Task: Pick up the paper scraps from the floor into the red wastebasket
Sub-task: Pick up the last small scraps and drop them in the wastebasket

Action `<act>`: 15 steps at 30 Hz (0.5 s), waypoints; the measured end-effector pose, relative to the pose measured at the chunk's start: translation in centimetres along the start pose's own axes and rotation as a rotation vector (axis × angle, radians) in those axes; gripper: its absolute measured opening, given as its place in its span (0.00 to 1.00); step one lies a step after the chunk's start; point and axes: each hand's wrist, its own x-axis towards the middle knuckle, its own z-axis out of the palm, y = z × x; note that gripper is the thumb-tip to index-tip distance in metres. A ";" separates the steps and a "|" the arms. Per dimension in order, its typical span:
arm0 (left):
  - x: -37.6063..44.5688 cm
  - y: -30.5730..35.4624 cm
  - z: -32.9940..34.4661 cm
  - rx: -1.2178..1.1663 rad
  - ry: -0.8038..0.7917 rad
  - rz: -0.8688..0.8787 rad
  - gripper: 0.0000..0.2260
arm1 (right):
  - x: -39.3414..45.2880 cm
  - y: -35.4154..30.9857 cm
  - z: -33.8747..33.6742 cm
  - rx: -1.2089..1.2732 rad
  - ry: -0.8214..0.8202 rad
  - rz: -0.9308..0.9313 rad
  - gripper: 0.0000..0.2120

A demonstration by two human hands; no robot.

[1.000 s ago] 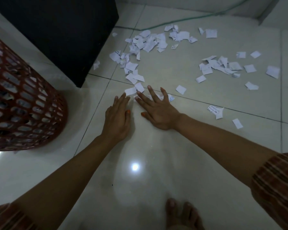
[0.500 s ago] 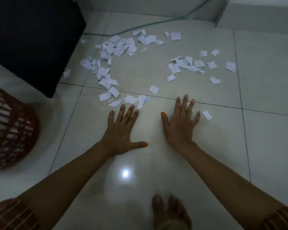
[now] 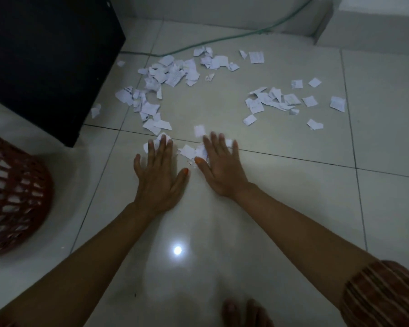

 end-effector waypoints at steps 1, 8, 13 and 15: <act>0.5 -0.3 -0.2 -0.006 0.014 -0.005 0.35 | 0.6 -0.1 -0.2 0.064 -0.013 -0.077 0.36; 4.6 0.9 0.0 -0.042 0.004 0.057 0.39 | 5.8 7.3 -4.2 -0.060 0.417 0.216 0.33; 6.9 1.7 0.4 -0.032 0.020 0.080 0.40 | 9.5 13.4 -7.9 -0.136 0.230 0.658 0.42; 7.5 1.3 0.4 -0.032 0.033 0.082 0.40 | 10.5 13.9 -8.0 -0.083 0.111 0.665 0.42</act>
